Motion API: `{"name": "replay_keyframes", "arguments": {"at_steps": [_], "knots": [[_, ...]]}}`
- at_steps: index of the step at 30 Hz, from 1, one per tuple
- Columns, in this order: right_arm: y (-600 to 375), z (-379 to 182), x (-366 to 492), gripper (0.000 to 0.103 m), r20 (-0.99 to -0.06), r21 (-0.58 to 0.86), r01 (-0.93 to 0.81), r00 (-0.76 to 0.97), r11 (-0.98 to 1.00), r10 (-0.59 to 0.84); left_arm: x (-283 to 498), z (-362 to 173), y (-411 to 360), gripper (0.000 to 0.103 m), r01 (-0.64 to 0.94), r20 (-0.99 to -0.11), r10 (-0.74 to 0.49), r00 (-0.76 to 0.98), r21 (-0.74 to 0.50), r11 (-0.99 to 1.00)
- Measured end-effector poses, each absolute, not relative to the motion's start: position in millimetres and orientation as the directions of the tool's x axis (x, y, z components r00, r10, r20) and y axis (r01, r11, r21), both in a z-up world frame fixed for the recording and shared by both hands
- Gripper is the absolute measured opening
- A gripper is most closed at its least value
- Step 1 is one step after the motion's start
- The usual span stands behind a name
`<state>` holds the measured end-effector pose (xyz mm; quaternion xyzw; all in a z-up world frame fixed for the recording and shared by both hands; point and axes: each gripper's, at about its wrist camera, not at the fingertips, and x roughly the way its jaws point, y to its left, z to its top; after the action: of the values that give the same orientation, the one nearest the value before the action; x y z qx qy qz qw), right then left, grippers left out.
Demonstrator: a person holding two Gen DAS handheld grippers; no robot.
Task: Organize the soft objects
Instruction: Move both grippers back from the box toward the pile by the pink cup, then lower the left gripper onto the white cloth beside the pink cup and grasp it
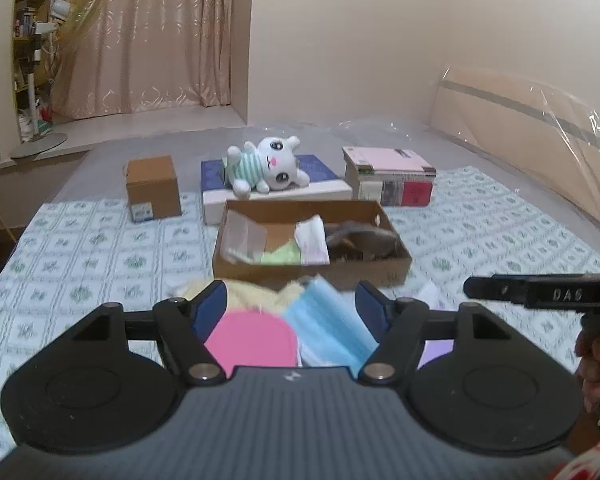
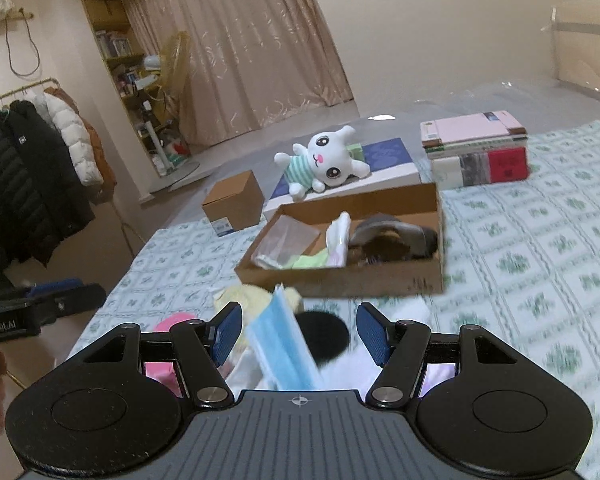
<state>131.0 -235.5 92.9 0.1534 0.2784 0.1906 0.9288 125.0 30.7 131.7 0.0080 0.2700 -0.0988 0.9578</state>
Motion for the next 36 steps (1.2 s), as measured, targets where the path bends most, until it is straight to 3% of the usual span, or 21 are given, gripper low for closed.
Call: {"name": "replay_keyframes", "arguments": {"at_steps": [8,16,21,29,36], "knots": [[-233,72,81,0.064,-0.489,0.308,-0.274,0.776,0.911,0.399,66,88,18,0.074,0.131,-0.532,-0.122,0.838,-0.021,0.991],[-235,45,64,0.064,-0.536,0.320,-0.257,0.745,0.912,0.397,37,54,12,0.075,0.097,-0.551,-0.110,0.827,-0.052,0.994],[-239,39,63,0.064,-0.545,0.327,-0.247,0.740,0.912,0.395,34,43,12,0.075,0.074,-0.563,-0.107,0.819,-0.082,0.994],[-236,37,65,0.064,-0.543,0.301,-0.258,0.745,0.918,0.387,40,29,-3,0.075,0.082,-0.577,-0.067,0.814,0.000,0.997],[-236,30,68,0.064,-0.554,0.296,-0.258,0.738,0.920,0.385,51,14,-6,0.075,0.084,-0.625,-0.069,0.777,-0.006,0.996]]}}
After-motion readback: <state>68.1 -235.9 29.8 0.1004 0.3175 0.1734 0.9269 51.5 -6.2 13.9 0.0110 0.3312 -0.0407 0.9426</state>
